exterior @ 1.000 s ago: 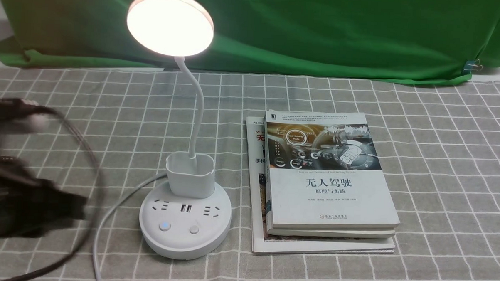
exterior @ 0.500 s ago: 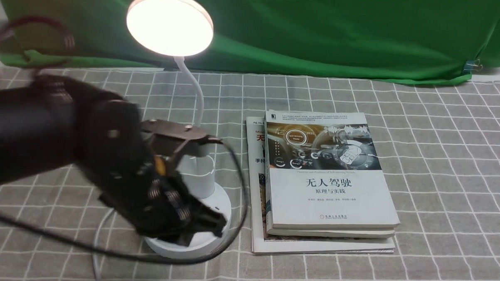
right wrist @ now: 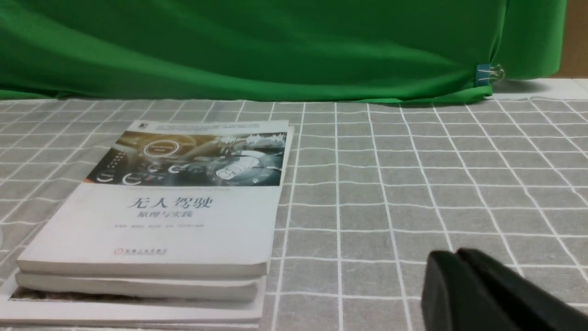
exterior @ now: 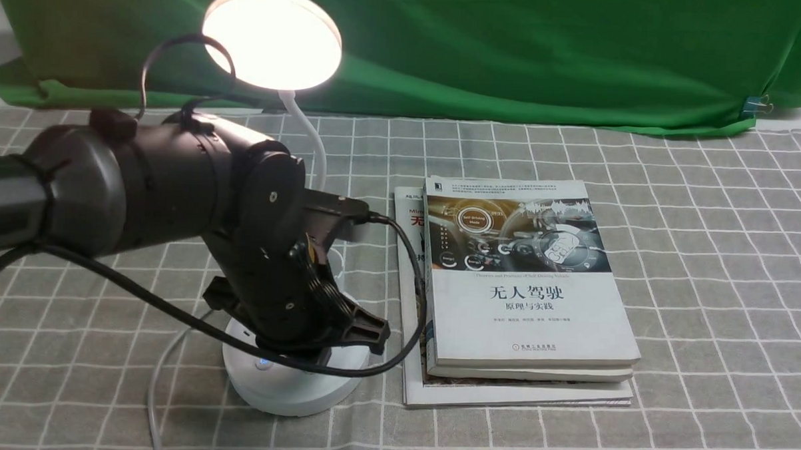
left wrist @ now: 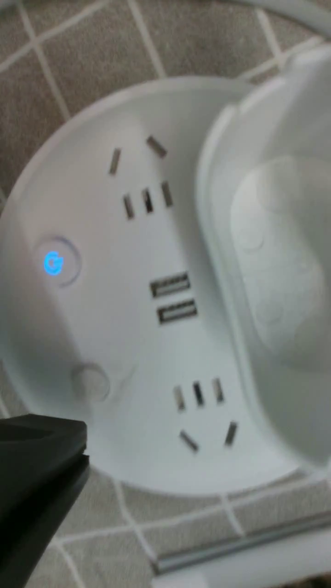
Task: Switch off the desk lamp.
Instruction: Use the left arm to press the button switch on the lamp holder
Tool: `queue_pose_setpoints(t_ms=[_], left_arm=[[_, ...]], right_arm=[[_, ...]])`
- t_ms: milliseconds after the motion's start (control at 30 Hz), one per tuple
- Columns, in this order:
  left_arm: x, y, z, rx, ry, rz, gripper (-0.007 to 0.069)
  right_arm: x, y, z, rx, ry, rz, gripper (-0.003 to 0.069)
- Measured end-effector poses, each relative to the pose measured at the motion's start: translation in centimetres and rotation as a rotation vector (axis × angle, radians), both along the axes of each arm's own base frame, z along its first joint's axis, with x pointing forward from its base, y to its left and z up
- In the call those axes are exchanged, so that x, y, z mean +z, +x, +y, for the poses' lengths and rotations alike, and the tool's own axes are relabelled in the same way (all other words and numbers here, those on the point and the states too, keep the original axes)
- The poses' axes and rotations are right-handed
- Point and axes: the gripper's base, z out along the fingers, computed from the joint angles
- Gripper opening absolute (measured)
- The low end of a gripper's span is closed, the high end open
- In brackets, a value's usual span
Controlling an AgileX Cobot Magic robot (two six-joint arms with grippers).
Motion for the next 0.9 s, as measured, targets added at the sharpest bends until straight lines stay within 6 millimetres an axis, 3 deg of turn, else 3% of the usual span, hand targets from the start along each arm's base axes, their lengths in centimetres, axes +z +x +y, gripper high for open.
queue_pose_setpoints(t_ms=[900], left_arm=[[-0.36,0.47,0.15,0.002,0.001,-0.005,0.0001]], right_arm=[[0.00,0.00,0.00,0.000,0.000,0.000,0.0035]])
